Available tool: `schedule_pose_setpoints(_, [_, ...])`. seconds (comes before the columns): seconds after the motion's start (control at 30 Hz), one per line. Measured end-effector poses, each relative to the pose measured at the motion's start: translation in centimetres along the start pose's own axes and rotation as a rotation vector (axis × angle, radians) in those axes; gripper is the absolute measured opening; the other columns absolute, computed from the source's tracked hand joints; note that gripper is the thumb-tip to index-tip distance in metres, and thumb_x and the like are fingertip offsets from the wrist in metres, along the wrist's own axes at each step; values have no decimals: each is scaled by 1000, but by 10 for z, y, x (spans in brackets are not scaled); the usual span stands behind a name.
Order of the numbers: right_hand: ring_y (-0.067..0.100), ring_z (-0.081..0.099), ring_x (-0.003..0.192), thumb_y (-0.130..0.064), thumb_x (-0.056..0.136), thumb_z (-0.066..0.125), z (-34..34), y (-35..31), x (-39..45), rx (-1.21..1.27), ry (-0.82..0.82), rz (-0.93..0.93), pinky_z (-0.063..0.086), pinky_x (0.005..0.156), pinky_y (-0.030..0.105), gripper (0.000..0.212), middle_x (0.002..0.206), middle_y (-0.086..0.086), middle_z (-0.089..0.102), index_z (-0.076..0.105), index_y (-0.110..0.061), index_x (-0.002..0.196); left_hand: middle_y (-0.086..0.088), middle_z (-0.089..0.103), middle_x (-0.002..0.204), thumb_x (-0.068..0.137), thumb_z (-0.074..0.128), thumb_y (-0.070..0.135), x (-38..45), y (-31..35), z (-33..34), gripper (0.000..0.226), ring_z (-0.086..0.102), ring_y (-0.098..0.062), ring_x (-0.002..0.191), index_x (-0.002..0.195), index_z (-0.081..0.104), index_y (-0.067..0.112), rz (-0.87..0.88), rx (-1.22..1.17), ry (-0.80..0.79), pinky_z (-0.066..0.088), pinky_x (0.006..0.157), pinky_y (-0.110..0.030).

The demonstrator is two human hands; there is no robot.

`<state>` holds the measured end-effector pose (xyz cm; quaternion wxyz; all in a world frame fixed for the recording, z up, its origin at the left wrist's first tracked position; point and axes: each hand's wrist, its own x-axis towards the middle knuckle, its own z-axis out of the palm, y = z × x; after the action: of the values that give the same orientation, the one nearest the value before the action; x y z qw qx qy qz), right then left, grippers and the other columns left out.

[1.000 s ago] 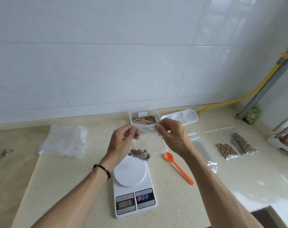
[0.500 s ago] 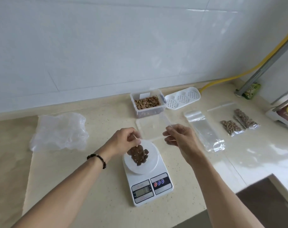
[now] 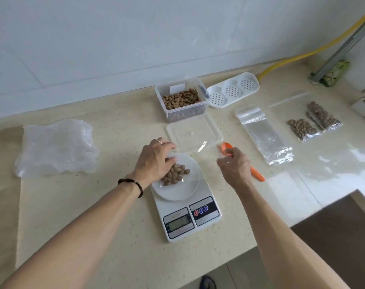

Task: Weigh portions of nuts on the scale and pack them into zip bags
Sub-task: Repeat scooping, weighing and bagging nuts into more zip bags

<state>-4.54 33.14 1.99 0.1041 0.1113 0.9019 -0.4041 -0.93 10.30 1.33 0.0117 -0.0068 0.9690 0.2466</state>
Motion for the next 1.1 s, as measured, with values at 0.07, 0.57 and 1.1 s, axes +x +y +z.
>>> schedule_pose_setpoints(0.07, [25,58,103,-16,90,58,-1,0,-2,-107,21,-77,48,90,40,45,116,9,64,49,-10,134,-8,58,123,93,60,34,-13,0,-1,39,53,-28,112,127,61,13,-8,3,35,44,95,-44])
schedule_pose_setpoints(0.57, [28,6,152,-44,100,34,-21,29,-67,-654,-72,-806,-7,118,48,57,163,8,18,36,-16,149,-13,30,156,90,11,58,-166,37,50,80,11,-32,149,150,32,9,-323,260,56,8,117,-59])
schedule_pose_setpoints(1.1, [23,-9,151,-47,103,25,-30,59,-103,-635,-262,-814,-7,120,48,60,165,2,-1,12,-24,157,-7,6,163,86,-5,65,-219,71,76,86,-13,-25,149,156,5,15,-415,297,59,-13,116,-48])
